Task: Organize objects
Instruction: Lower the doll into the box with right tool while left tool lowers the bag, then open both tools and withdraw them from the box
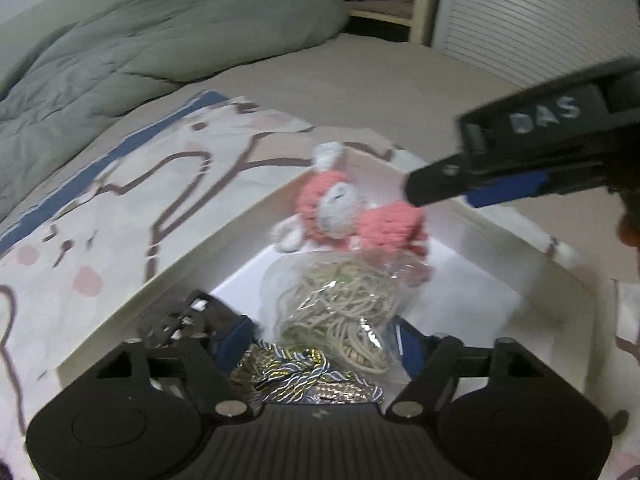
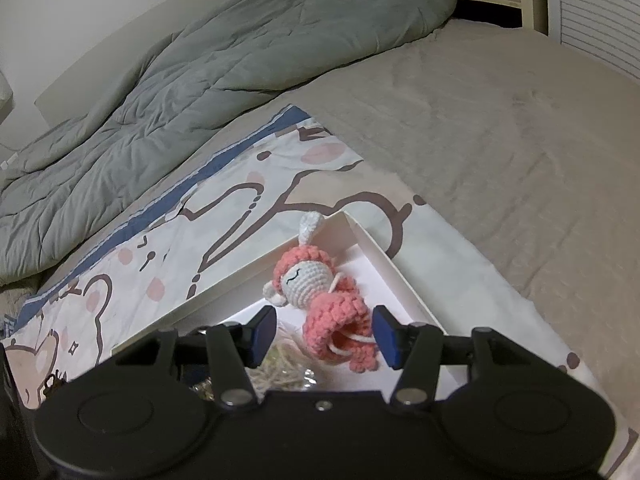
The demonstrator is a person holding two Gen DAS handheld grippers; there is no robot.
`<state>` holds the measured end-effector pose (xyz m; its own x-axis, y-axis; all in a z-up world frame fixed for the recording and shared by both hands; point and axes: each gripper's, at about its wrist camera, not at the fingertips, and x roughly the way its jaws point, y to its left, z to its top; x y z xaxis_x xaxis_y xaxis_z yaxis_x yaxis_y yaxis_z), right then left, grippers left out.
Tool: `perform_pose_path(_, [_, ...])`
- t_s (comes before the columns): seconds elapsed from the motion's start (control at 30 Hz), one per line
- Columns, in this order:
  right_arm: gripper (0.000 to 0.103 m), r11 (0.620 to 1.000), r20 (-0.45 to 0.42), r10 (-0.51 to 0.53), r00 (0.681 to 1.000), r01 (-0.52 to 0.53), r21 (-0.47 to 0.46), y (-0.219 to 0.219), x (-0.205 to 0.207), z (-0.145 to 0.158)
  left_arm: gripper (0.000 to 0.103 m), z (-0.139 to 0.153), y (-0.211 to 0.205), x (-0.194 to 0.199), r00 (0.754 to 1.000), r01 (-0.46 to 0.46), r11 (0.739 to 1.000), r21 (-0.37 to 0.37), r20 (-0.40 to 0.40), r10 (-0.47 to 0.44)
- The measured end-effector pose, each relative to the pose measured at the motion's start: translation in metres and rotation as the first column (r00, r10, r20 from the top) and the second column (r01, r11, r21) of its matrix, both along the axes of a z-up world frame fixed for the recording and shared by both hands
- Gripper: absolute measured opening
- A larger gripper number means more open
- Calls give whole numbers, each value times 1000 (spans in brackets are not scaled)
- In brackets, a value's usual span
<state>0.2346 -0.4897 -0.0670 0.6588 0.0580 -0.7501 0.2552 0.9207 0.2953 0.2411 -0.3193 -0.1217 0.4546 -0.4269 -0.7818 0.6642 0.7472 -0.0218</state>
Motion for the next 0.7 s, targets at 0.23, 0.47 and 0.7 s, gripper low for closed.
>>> perform_pose_path(0.23, [54,1000,-6,18,1000,-18,0,4,0,0,83,7,9,-4,1000,-12,1000,-15,-21,11])
perform_pose_path(0.47, [55,1000,-1,31,1000,-31,-5,7,-8,7,87,20,16,-12,999,-13,999,-48,-44,11])
perform_pose_path(0.7, [55,998,16,61,998,-60,-37,17,-22,19,87,40,40,-22,996,-73,993,-90,-64,68])
